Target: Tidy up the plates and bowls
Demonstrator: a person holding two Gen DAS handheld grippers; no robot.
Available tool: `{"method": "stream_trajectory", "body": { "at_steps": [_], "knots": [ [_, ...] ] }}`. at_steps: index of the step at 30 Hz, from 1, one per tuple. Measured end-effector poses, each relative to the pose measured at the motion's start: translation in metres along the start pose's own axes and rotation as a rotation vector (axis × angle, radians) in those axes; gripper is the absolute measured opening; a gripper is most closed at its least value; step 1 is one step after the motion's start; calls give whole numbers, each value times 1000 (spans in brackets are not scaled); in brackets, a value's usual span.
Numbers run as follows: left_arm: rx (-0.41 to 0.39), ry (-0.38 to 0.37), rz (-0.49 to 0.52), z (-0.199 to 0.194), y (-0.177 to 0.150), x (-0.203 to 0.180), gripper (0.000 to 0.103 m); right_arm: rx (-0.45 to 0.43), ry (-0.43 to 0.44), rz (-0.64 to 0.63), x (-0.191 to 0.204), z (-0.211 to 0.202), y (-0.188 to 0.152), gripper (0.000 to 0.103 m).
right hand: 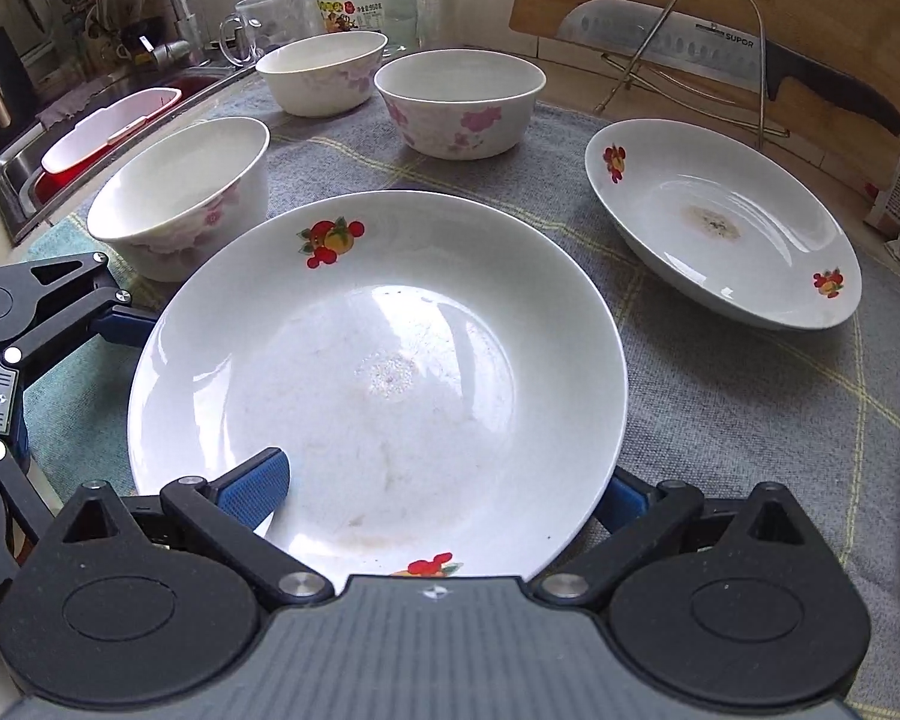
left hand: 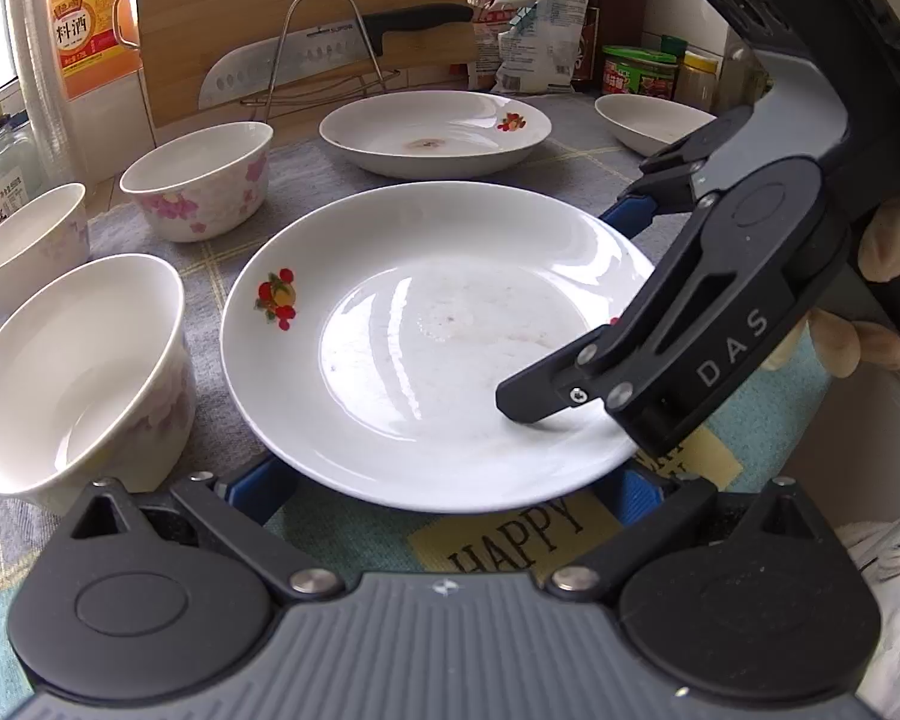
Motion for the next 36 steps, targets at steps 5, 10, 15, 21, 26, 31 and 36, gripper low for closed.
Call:
{"method": "stream_trajectory", "body": {
  "at_steps": [5, 10, 15, 21, 26, 31, 36],
  "knots": [
    [-9, 4, -3, -1, 0, 0, 103, 19, 3, -3, 0, 0, 0, 103],
    [-24, 4, 1, -2, -2, 0, 103, 17, 13, -26, 0, 1, 1, 103],
    [-34, 3, 3, -3, -3, -1, 103, 32, 37, -56, -4, 6, 9, 103],
    [-41, 3, 5, -4, -3, -1, 103, 57, 83, -37, -11, 15, 25, 103],
    [-34, -1, 9, -4, -2, -1, 103, 81, 129, -26, -16, 20, 37, 103],
    [-37, -2, 15, -4, -1, -1, 103, 106, 180, -26, -19, 24, 43, 103],
    [-40, -3, 23, -5, 0, -2, 103, 124, 218, -34, -25, 26, 50, 103]
  ]
}}
Point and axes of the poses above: each gripper's, at about its wrist camera, not at the fingertips, and z roughly the way its jaws point, x to its left, y to its top, the point moved 7 cm from there along z, roughly the way its jaws point, and after that the axes turned 9 degrees about -y, right-handed, at the moved point
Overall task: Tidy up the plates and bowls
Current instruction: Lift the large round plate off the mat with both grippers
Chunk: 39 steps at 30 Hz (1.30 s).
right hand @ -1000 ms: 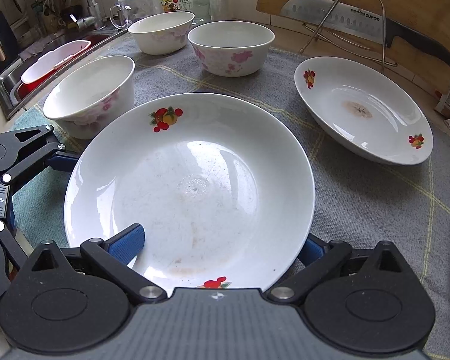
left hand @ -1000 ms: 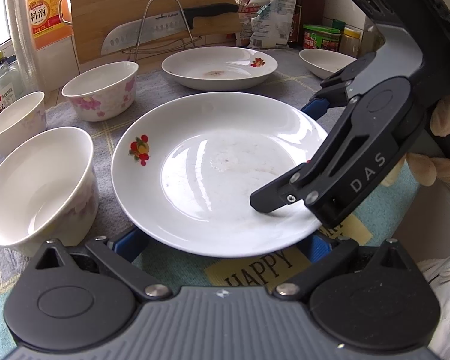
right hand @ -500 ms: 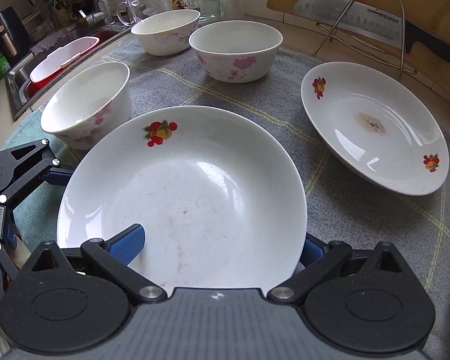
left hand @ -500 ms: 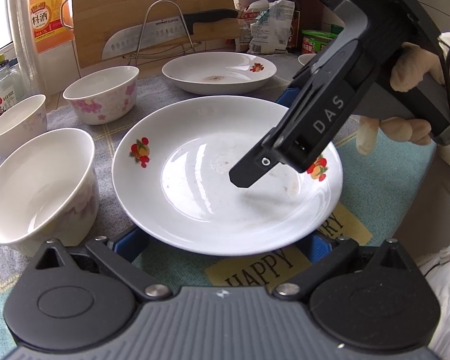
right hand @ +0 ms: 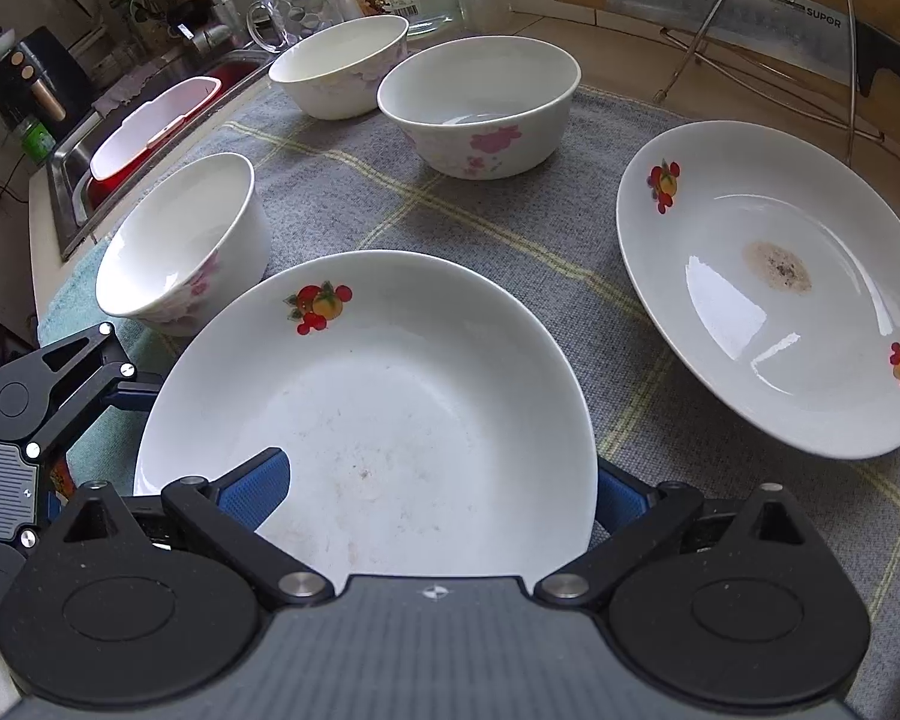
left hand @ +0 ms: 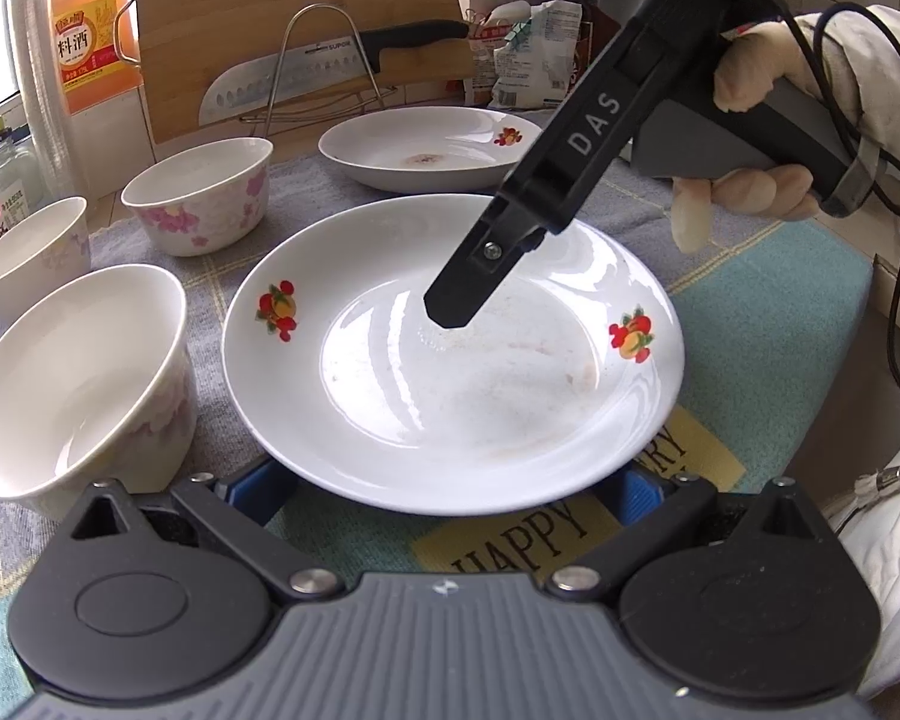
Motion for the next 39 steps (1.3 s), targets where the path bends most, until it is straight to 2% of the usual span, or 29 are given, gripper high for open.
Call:
{"method": "stream_trajectory", "body": {
  "at_steps": [9, 24, 39],
  "knots": [
    [-4, 3, 29, -1, 1, -3, 103, 32, 89, 17, -4, 4, 11, 103],
    [1, 4, 32, -1, 1, -5, 103, 93, 172, 49, -7, 8, 23, 103],
    [27, 1, 33, 1, 4, -2, 103, 97, 166, 51, -5, 7, 22, 103]
  ]
}}
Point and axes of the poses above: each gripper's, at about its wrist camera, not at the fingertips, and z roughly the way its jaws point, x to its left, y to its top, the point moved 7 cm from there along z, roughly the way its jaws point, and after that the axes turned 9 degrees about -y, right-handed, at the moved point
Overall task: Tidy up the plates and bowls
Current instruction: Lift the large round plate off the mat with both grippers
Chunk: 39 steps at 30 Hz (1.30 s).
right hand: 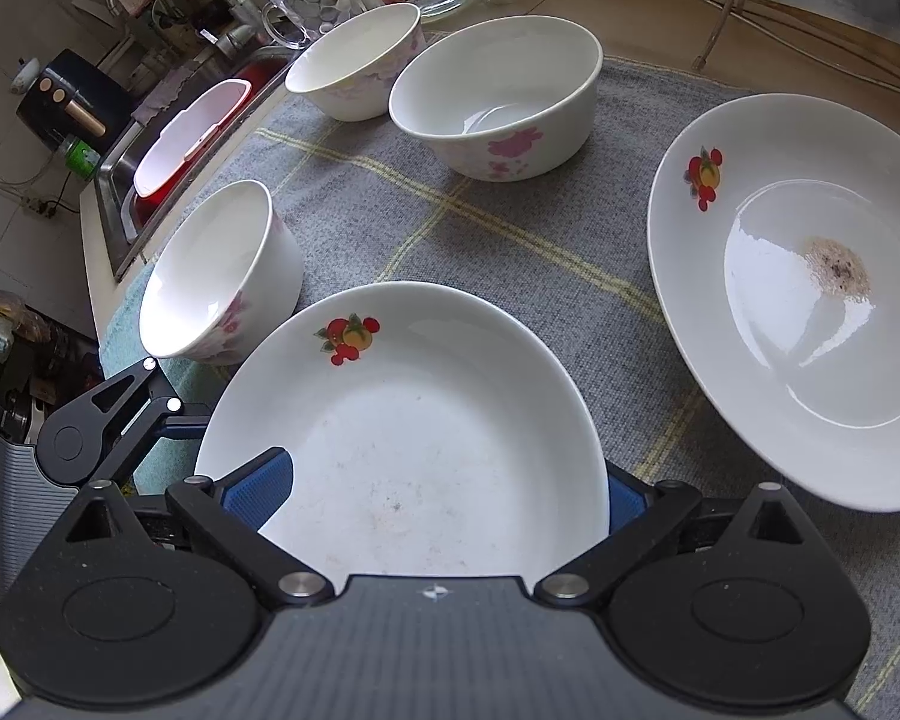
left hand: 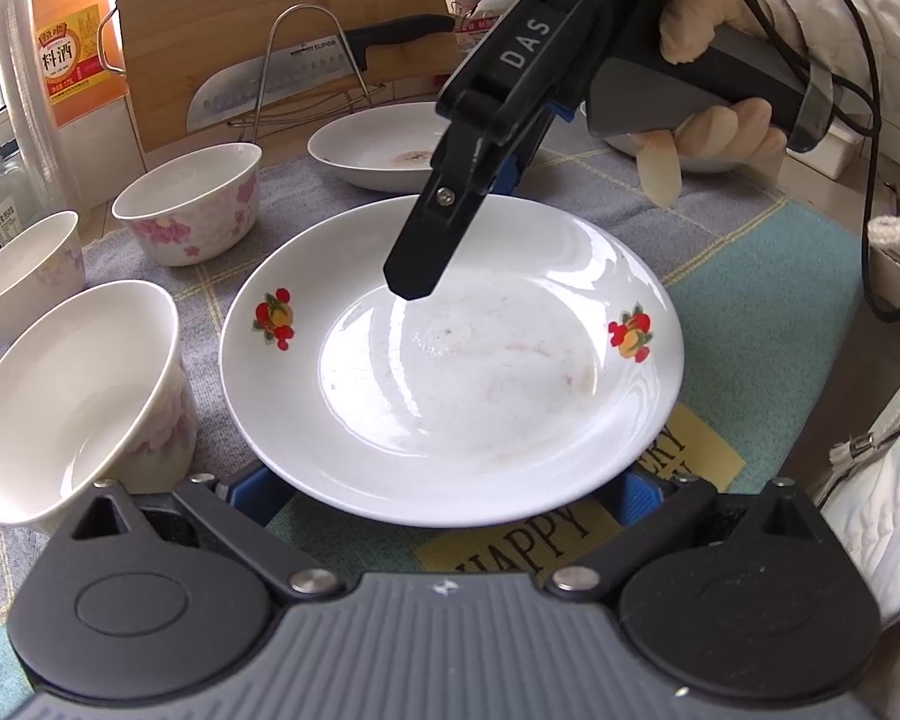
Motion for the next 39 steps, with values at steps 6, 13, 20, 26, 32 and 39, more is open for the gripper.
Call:
{"method": "stream_trajectory", "body": {
  "at_steps": [6, 13, 20, 26, 32, 39],
  "knots": [
    [14, 5, 20, 0, 0, -2, 103, -4, -3, 12, 0, -1, -3, 103],
    [25, -3, 28, -2, 3, -3, 103, -15, 0, 23, 1, -7, -8, 103],
    [19, -18, 48, -9, 11, -11, 103, -34, -11, 38, 1, -17, -14, 103],
    [17, -27, 69, -12, 18, -21, 103, -61, -24, 53, -1, -31, -22, 103],
    [10, -45, 89, -11, 25, -31, 103, -83, -34, 69, -6, -45, -32, 103],
    [10, -74, 111, -3, 38, -47, 103, -107, -55, 104, -20, -61, -45, 103]
  ]
}}
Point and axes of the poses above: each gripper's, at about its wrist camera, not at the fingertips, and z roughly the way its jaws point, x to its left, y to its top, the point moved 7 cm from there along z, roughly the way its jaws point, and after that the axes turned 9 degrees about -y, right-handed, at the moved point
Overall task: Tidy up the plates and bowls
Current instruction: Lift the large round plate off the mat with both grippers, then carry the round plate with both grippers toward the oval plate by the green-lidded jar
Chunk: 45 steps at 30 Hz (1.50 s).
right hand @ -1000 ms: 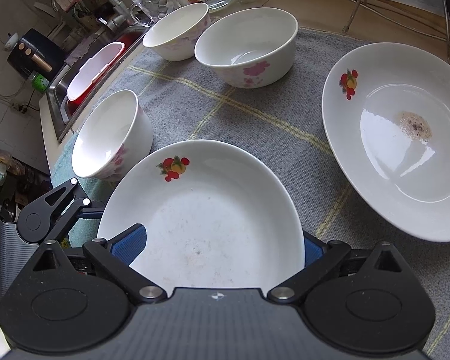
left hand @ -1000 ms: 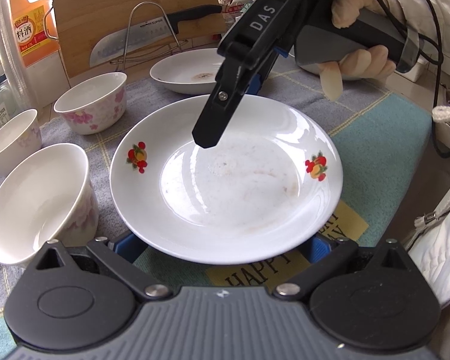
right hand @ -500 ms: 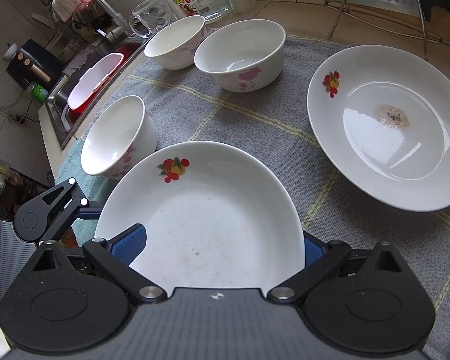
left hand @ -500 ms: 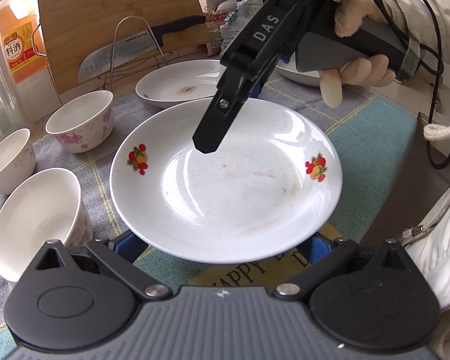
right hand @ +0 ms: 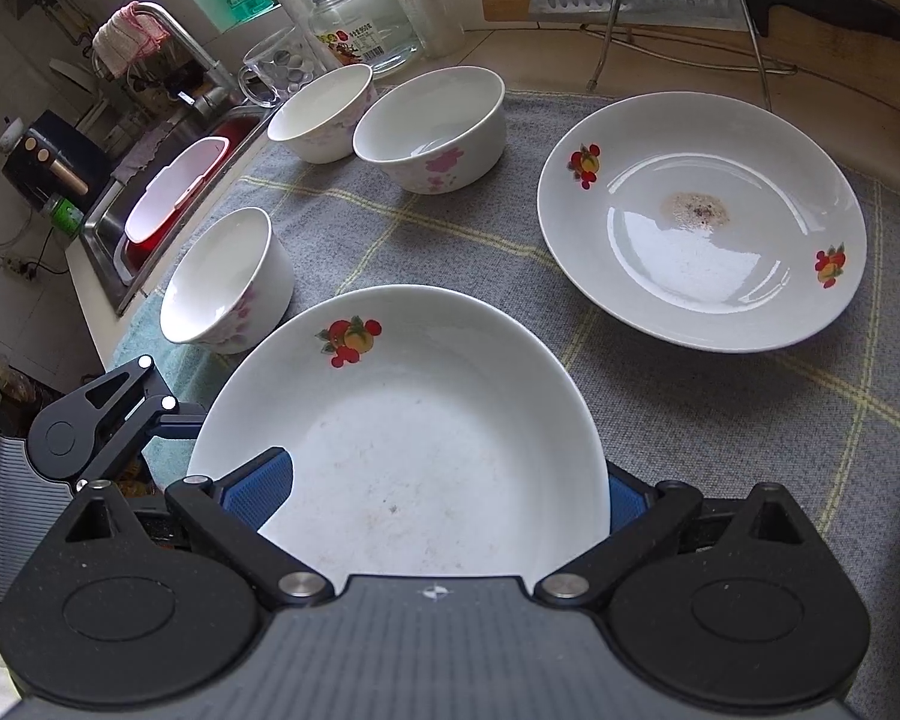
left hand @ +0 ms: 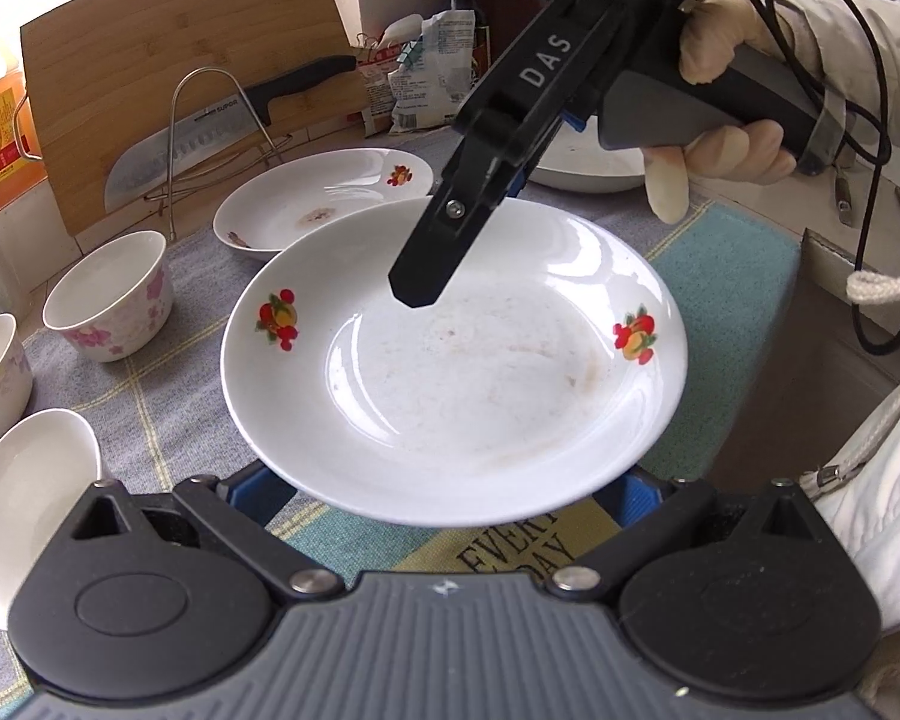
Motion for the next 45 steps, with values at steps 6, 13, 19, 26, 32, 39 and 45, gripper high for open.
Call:
{"method": "stream_trajectory", "body": {
  "at_steps": [6, 13, 19, 26, 32, 39, 45],
  "knots": [
    [8, -27, 26, 11, 12, -11, 102, -21, -9, 33, -17, -13, -9, 103],
    [5, -56, 56, 28, 34, -24, 102, -44, -33, 71, -43, -29, -21, 103],
    [0, -73, 84, 41, 52, -34, 102, -69, -53, 93, -64, -43, -29, 103],
    [-10, -97, 100, 60, 71, -44, 102, -90, -80, 117, -92, -59, -36, 103],
    [-8, -111, 115, 74, 83, -47, 102, -106, -97, 140, -117, -68, -41, 103],
    [-10, -113, 145, 88, 101, -50, 102, -130, -111, 152, -139, -81, -45, 103],
    [-15, -119, 168, 100, 116, -55, 102, -155, -125, 169, -157, -91, -46, 103]
  ]
}}
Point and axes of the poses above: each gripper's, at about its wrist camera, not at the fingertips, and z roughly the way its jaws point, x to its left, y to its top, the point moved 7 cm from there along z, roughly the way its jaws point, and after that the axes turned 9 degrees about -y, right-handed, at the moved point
